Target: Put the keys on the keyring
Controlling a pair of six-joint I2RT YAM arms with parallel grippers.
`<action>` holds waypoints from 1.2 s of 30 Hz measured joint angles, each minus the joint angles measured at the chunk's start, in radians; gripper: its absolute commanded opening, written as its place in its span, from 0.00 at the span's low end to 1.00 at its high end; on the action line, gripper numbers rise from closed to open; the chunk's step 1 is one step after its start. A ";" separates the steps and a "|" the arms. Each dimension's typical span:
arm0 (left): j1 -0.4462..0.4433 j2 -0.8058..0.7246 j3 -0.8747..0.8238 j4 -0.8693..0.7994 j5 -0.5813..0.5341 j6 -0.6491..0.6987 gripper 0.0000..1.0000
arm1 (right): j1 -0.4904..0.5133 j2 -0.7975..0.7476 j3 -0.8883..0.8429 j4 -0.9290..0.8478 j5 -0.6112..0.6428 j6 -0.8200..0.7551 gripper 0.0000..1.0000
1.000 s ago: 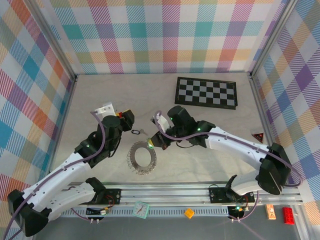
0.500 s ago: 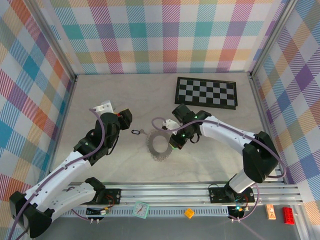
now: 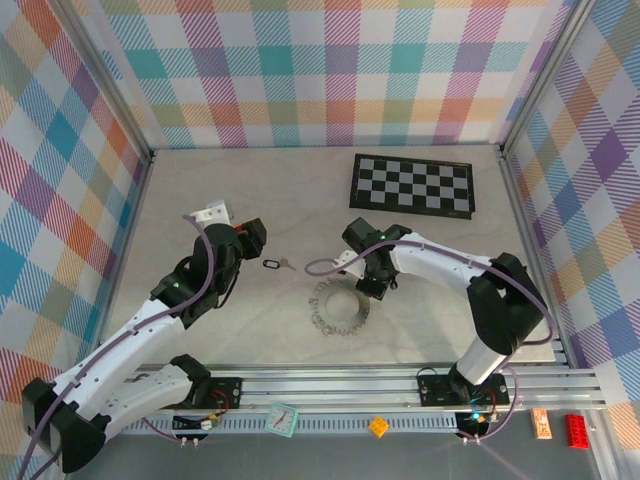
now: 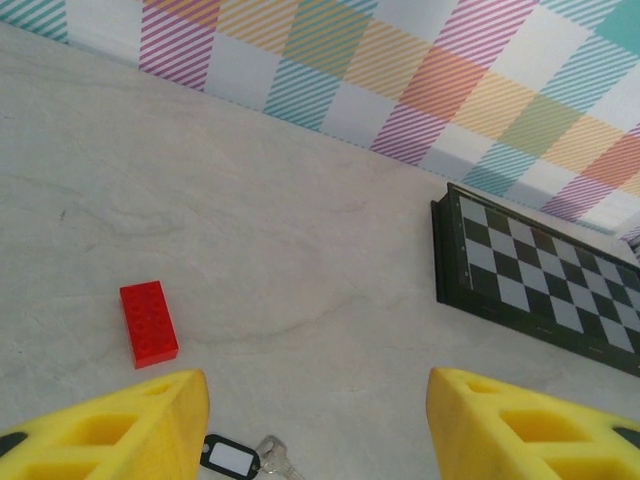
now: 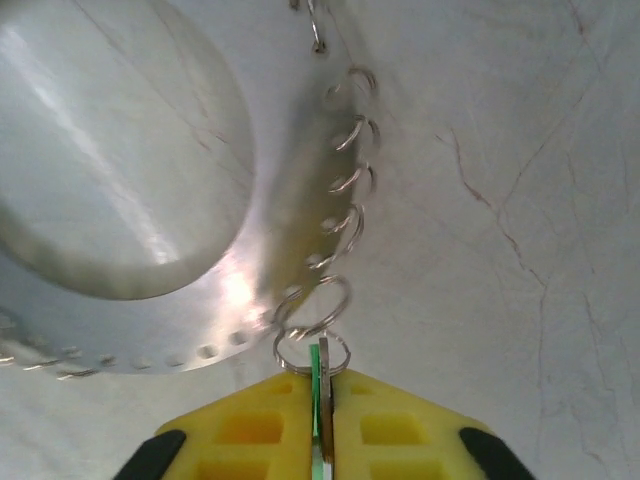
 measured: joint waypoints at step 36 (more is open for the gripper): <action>0.000 0.081 -0.060 -0.091 0.360 -0.068 0.62 | 0.108 -0.257 -0.193 0.137 -0.236 1.278 0.50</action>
